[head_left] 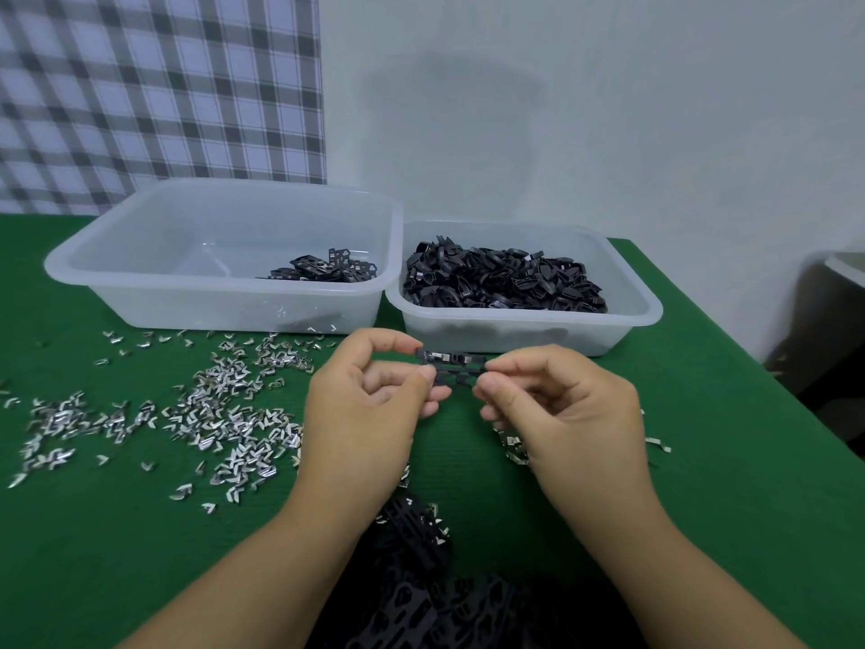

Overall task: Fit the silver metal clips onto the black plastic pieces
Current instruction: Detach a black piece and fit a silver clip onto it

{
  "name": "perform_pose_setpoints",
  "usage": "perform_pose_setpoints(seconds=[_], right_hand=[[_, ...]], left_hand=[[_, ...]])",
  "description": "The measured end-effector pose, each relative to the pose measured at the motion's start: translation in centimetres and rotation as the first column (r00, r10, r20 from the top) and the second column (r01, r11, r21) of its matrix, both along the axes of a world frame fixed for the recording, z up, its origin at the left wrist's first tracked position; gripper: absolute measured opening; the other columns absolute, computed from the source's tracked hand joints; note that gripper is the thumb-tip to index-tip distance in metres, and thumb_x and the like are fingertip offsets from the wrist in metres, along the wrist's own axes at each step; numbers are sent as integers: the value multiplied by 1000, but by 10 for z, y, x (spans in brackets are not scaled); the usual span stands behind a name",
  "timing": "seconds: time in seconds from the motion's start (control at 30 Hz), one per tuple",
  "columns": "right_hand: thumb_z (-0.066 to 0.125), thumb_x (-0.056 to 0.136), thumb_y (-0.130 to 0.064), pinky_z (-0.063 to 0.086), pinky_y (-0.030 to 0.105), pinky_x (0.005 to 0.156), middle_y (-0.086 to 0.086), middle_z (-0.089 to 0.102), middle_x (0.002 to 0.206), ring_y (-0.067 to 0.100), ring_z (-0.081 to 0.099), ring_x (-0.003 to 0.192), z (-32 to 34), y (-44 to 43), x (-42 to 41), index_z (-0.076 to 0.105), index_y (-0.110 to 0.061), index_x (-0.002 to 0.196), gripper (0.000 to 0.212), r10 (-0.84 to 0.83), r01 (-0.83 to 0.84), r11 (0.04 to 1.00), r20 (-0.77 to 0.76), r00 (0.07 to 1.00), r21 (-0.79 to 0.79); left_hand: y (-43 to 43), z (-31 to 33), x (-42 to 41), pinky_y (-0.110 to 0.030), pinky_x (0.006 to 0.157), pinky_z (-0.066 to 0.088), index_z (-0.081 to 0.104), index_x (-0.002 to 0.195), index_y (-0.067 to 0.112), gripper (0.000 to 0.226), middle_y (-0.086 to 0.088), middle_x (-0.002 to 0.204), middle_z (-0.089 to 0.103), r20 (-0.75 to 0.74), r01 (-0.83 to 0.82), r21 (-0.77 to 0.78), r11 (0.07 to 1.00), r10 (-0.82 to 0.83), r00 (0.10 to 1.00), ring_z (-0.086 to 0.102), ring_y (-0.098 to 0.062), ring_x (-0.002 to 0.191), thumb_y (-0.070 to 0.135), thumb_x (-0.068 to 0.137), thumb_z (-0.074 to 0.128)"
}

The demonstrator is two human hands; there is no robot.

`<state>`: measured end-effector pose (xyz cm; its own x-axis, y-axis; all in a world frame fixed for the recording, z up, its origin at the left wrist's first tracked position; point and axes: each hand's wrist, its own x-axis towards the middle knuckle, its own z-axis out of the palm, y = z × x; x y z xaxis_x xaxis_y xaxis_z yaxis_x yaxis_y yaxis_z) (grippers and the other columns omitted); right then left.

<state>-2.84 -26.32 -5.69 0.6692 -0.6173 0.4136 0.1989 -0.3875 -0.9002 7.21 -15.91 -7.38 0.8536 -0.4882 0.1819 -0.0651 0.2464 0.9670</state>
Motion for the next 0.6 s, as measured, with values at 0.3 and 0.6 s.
perform_pose_setpoints(seconds=[0.3, 0.6], right_hand=[[74, 76, -7, 53, 19, 67, -18, 70, 76, 4, 66, 69, -3, 0, -1, 73, -28, 86, 23, -149, 132, 949, -37, 988, -287], [70, 77, -2, 47, 16, 74, -10, 67, 80, 2, 61, 78, -1, -3, -1, 72, -13, 84, 13, -242, 242, 802, 73, 967, -546]], left_hand=[[1, 1, -2, -17, 60, 55, 63, 89, 17, 21, -9, 68, 72, 7, 42, 23, 999, -42, 999, 74, -16, 70, -3, 84, 64], [1, 2, -4, -17, 60, 55, 63, 91, 16, 20, -9, 68, 72, 13, 50, 40, 998, -50, 999, 74, -16, 69, -3, 83, 65]])
